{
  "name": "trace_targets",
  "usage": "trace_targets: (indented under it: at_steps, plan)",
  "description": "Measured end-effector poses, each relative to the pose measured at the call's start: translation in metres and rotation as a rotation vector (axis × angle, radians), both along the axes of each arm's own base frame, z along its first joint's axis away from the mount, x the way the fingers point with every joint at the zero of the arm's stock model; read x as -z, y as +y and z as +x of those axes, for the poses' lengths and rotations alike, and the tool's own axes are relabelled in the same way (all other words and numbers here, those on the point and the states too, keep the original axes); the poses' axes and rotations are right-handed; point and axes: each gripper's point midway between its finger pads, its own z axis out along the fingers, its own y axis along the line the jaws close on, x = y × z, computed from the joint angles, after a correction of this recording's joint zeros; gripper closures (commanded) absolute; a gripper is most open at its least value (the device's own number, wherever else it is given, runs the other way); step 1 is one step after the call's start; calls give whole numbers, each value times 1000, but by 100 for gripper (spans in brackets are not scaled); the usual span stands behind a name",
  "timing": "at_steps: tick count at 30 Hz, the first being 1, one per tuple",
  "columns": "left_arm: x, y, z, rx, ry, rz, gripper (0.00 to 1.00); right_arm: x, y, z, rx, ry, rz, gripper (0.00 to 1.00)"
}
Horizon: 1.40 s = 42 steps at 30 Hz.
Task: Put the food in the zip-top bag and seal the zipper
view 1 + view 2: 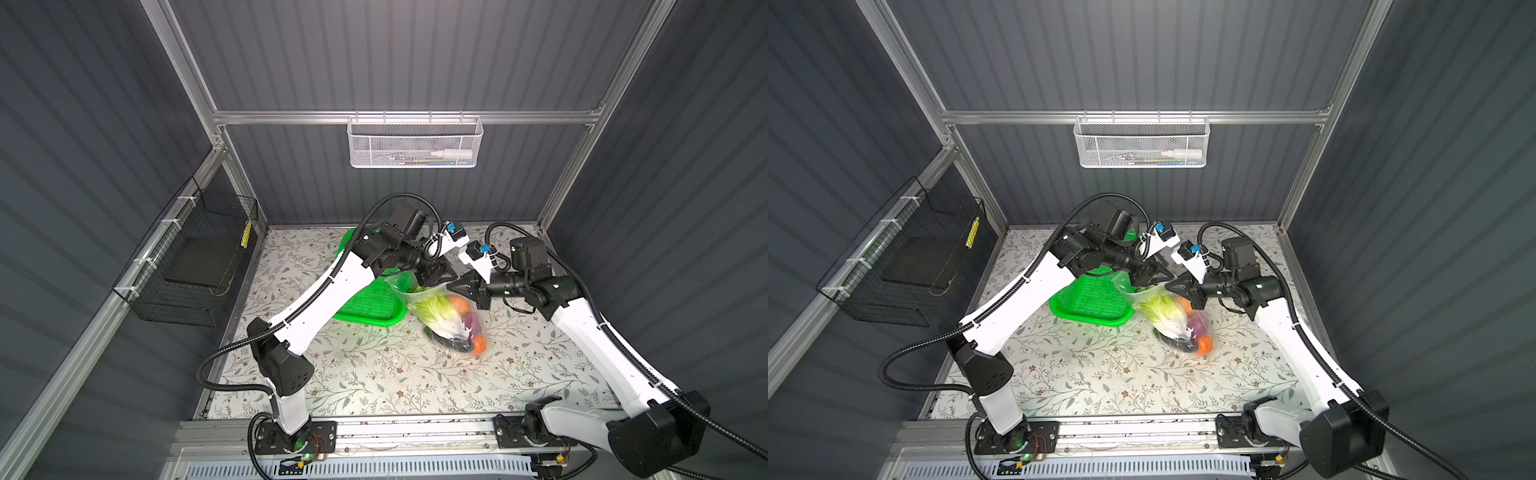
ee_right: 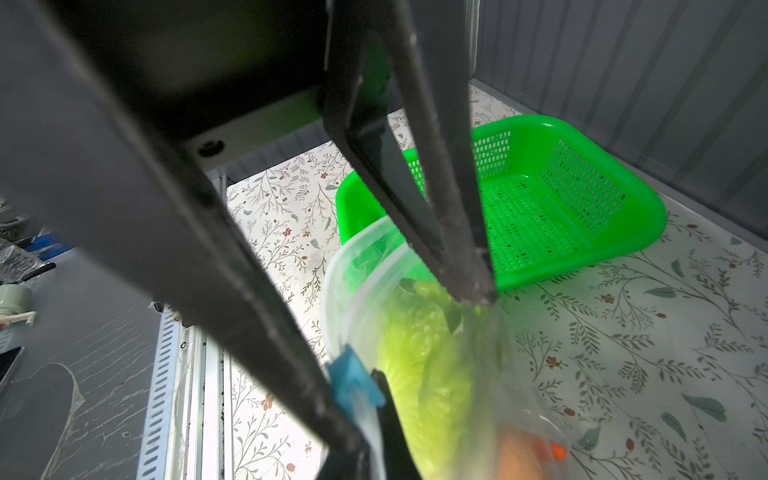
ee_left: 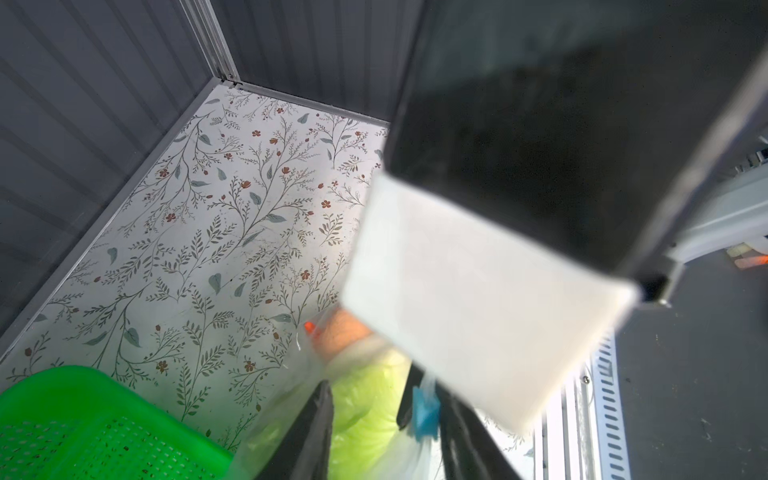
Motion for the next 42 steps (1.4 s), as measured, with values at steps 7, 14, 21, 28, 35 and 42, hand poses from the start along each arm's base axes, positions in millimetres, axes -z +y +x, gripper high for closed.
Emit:
trace_targets:
  at_steps: [7,14,21,28,35,42]
  plan:
    - [6,3,4,-11,11,10,63,0,0,1,6,11,5,100]
    - [4,2,1,6,21,-1,61,-1,1,2,8,9,8,100]
    - [2,-1,-3,23,43,-21,69,1,1,3,6,18,9,100]
    - [5,-1,-3,25,49,-17,82,1,1,4,11,20,10,100]
    - [5,-1,-4,27,53,-14,98,2,0,8,23,32,14,92]
    - [1,-2,-3,27,50,-18,100,-5,-6,15,57,27,37,59]
